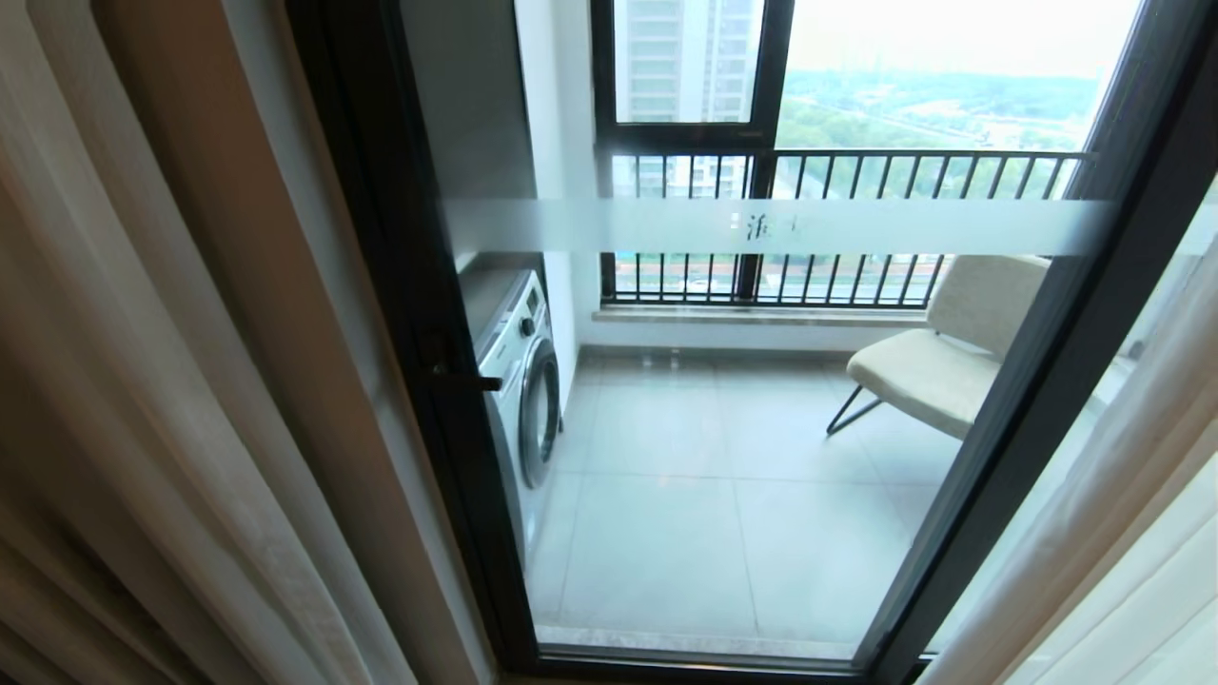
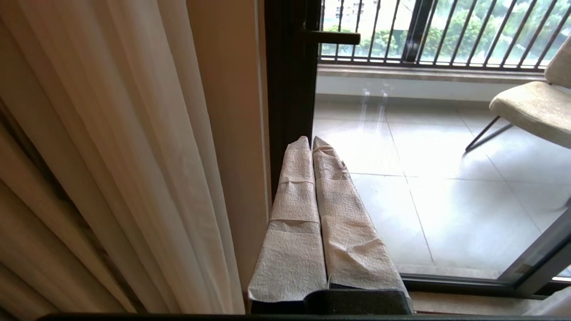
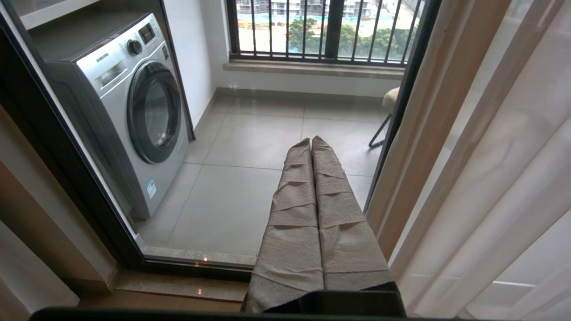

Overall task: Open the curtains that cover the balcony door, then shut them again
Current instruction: Pull the inner curtains open on both sides

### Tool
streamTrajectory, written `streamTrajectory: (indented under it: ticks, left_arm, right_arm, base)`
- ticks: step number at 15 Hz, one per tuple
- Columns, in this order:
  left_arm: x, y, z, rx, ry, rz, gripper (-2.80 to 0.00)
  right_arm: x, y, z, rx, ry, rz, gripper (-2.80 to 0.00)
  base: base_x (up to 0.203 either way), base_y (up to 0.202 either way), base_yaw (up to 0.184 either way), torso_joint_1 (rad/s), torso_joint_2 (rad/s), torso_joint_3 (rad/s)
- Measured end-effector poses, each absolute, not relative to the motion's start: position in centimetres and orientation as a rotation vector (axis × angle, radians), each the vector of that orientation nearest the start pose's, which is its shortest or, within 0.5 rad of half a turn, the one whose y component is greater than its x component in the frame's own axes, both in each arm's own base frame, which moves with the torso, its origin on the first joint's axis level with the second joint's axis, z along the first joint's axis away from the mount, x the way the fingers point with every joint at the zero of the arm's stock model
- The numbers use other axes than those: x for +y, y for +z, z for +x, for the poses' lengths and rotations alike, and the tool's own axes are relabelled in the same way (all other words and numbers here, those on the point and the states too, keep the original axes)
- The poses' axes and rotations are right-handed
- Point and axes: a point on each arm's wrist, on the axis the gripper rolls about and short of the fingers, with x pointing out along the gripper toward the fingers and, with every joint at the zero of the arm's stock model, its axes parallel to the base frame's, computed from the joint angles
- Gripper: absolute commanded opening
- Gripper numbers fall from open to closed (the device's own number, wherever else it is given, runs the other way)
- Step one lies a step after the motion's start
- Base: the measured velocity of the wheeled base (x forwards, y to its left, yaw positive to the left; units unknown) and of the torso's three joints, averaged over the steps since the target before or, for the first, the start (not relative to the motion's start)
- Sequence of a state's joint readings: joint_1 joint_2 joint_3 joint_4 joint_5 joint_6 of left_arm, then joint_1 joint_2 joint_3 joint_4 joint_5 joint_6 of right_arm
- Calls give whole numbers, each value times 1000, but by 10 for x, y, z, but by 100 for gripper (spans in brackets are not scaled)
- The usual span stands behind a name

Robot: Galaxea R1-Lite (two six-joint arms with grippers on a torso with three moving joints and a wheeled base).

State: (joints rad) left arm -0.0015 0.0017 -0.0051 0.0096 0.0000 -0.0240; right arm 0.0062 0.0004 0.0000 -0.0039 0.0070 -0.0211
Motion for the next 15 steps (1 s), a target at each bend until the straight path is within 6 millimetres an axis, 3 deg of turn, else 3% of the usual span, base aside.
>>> streamTrajectory:
  ticks: [15]
  left_arm:
    - [0,76,-23,5,-1,-24,-280]
  right_arm:
    - [0,76,-23,-4,13,-21,-280]
  base:
    - [0,-189,1,2,3,3]
